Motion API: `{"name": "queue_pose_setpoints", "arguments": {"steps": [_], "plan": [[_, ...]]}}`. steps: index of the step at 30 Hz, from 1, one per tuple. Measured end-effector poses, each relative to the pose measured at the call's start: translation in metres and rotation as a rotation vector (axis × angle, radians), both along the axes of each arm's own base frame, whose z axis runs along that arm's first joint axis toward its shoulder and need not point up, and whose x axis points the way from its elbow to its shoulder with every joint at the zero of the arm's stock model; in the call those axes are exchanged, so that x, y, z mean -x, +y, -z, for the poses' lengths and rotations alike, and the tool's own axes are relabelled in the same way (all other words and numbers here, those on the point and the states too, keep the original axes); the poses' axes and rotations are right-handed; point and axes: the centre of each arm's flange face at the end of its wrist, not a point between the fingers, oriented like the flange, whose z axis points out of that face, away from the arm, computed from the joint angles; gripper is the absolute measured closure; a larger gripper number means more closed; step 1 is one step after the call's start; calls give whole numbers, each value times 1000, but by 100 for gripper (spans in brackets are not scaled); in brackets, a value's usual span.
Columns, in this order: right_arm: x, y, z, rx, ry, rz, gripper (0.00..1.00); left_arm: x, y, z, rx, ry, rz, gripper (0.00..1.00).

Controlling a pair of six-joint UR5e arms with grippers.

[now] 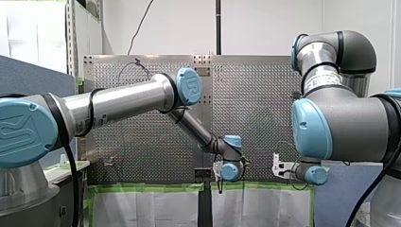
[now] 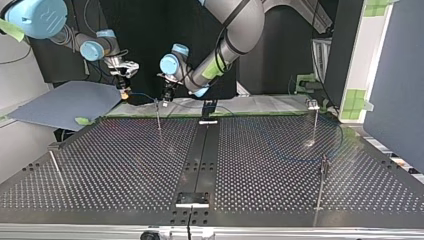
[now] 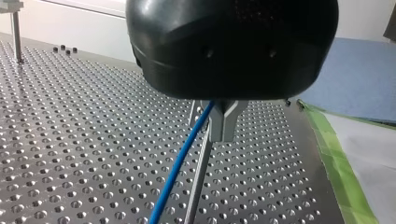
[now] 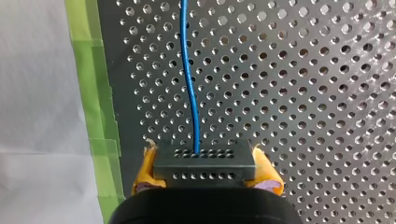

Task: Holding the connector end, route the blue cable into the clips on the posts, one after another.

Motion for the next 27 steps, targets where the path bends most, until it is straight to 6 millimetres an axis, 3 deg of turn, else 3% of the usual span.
{"name": "queue_pose_setpoints", "arguments": {"steps": [5,13,27], "plan": [[5,-5,3,-2,-11,5,100,2,-3,-2,22,3,-4,100],[9,-7,25,-30,2,-8,100,0,-3,-1,39,-3,-21,100],[3,-14,24,-11,49,-35,100,-3,0,7,49,8,-1,100]]}}
